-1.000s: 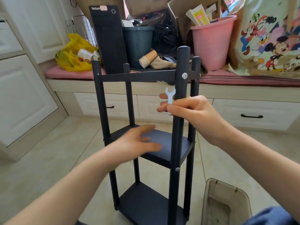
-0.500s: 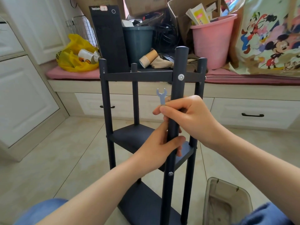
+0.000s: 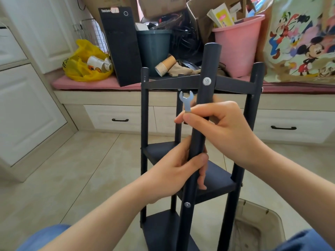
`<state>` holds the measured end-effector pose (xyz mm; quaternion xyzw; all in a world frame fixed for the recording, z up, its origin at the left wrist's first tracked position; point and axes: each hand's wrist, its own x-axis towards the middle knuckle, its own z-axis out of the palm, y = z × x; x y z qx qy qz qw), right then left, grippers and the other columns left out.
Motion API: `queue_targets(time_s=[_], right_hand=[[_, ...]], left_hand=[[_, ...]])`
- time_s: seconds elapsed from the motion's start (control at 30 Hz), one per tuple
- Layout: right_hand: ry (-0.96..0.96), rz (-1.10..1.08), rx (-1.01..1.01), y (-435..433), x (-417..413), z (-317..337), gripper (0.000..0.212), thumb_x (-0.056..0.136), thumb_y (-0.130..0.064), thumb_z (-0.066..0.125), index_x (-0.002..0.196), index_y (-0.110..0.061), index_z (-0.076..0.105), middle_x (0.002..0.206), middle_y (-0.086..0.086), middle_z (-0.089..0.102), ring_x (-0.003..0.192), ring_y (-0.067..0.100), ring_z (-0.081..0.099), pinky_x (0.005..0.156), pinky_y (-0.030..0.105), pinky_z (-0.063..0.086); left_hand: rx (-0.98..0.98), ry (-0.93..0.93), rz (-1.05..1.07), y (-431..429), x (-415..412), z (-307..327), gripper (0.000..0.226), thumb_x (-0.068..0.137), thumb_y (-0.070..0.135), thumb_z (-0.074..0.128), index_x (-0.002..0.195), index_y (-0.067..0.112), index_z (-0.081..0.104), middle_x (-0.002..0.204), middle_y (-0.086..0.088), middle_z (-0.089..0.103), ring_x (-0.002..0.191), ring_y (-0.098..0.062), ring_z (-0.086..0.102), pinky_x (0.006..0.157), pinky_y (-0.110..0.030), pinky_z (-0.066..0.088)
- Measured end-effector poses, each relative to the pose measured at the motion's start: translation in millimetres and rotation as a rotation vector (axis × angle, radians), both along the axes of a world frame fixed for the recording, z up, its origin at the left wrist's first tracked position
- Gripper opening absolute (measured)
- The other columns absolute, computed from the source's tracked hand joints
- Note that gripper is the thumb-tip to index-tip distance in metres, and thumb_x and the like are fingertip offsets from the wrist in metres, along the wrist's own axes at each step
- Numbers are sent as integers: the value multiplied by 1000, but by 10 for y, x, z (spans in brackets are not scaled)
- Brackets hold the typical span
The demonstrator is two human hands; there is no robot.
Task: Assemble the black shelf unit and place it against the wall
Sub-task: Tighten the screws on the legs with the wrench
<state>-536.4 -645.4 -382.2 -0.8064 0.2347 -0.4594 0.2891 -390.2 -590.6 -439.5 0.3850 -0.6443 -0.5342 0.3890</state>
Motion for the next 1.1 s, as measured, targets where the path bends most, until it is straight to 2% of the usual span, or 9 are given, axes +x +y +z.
queue_targets(time_s=[0.13,0.2,0.3,0.47,0.53,0.7,0.87,0.97,1.1], right_hand=[[17,22,47,10,30,41,17,95,-9,62,92,-7,78,81,-8,60,85,8,59,79,23,49],[33,23,64,28,29,60,17,95,-9,62,92,-8,78,85,-8,62,89,4,59,82,18,46],[56,-14,49,73,42,62,17,95,-11,63,92,-10,79,88,-10,62,95,0,57,87,15,40],[86,-103,-23,97,71,55,14,93,-15,66,90,-16,80,102,2,64,108,18,55,97,39,43],[87,-123,-40,99,78,61,14,93,-17,66,89,-15,80,103,1,65,110,22,53,98,42,41],[71,-125,-12,73,104,88,15,94,-19,65,93,-20,80,106,-3,64,114,15,53,100,38,40],[25,-174,-9,14,114,41,15,94,-15,65,97,-20,79,131,-6,61,130,11,48,108,32,38],[-53,-203,-15,-24,112,18,16,94,-10,63,91,-13,78,117,-4,66,115,6,57,97,21,43],[-99,-308,8,-100,107,-39,17,94,-10,63,85,-11,77,93,-6,65,95,8,60,84,20,46]], left_hand=[[48,75,19,-1,6,4,11,99,32,52,92,23,54,75,0,56,66,-15,55,74,-35,59],[102,145,26,10,7,-2,10,97,35,52,95,26,57,74,-1,54,65,-15,52,77,-38,59],[171,205,11,29,12,-17,22,96,39,52,112,25,56,74,-1,53,65,-14,52,83,-46,60],[229,280,-47,57,-40,5,18,95,40,51,108,41,63,73,-1,52,65,-14,52,86,-45,58],[249,295,-60,58,-46,8,18,94,42,51,107,41,63,73,-1,51,65,-14,51,86,-44,57],[179,305,81,4,-4,30,29,92,52,52,89,25,59,65,-3,48,55,-17,47,65,-33,53],[69,248,284,-101,148,51,49,87,63,52,92,14,50,58,0,43,46,-14,39,51,-29,46],[58,223,272,-110,171,43,49,84,67,54,89,19,54,57,0,43,45,-14,40,50,-30,47],[31,189,294,-96,130,11,48,90,62,49,92,14,51,55,2,44,43,-13,40,49,-28,47]])
